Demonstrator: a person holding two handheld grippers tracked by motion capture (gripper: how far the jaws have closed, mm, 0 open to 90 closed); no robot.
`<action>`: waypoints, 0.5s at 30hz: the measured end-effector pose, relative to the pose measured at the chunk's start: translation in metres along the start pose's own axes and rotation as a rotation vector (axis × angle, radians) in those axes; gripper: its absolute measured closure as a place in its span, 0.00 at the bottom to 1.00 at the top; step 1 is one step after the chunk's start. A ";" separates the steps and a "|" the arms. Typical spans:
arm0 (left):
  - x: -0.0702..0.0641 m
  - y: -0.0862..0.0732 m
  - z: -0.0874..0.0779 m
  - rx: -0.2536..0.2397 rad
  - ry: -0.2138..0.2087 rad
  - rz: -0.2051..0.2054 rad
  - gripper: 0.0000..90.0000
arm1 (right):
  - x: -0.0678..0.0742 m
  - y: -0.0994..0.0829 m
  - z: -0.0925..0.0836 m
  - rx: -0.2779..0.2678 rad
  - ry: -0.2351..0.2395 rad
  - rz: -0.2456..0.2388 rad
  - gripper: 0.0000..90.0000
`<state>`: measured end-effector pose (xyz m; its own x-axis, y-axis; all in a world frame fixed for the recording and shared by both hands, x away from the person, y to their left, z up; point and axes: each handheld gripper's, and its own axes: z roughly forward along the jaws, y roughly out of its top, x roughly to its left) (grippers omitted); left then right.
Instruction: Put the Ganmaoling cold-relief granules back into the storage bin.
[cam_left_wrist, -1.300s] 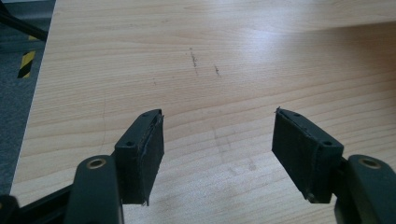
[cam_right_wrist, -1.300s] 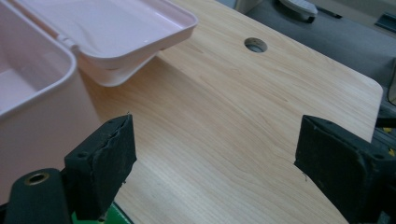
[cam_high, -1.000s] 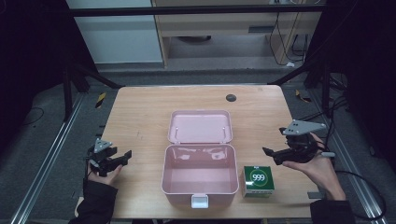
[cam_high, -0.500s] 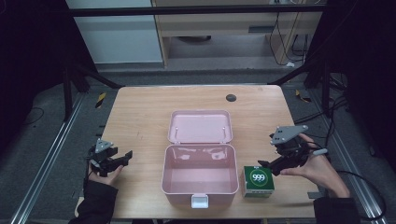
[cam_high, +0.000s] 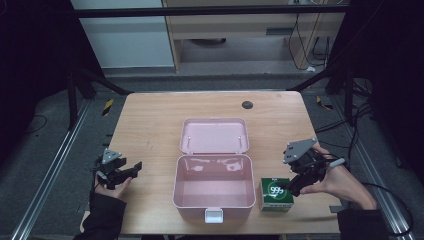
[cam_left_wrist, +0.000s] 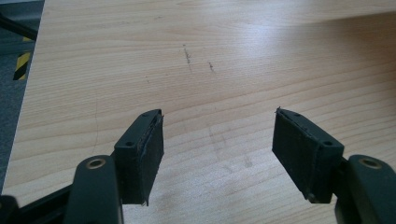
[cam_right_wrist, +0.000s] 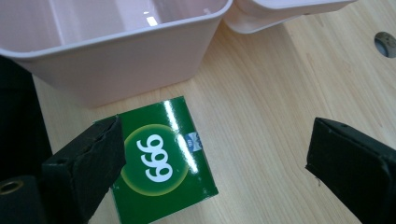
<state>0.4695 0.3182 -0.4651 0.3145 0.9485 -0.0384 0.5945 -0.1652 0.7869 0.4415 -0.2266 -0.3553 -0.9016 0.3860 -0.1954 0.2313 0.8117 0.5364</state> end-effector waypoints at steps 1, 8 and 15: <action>0.000 0.000 0.000 0.000 0.000 0.000 0.37 | 0.001 0.000 0.000 0.002 0.005 -0.004 0.05; 0.000 0.000 0.000 -0.002 0.000 0.001 0.37 | 0.004 0.002 0.003 0.039 0.034 -0.046 0.05; 0.000 0.000 0.000 -0.002 -0.002 0.003 0.37 | 0.006 0.003 0.007 0.075 0.067 -0.076 0.05</action>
<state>0.4693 0.3178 -0.4651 0.3174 0.9476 -0.0373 0.5925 -0.1674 0.7880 0.4391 -0.2187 -0.3603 -0.9393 0.2940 -0.1768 0.1857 0.8691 0.4586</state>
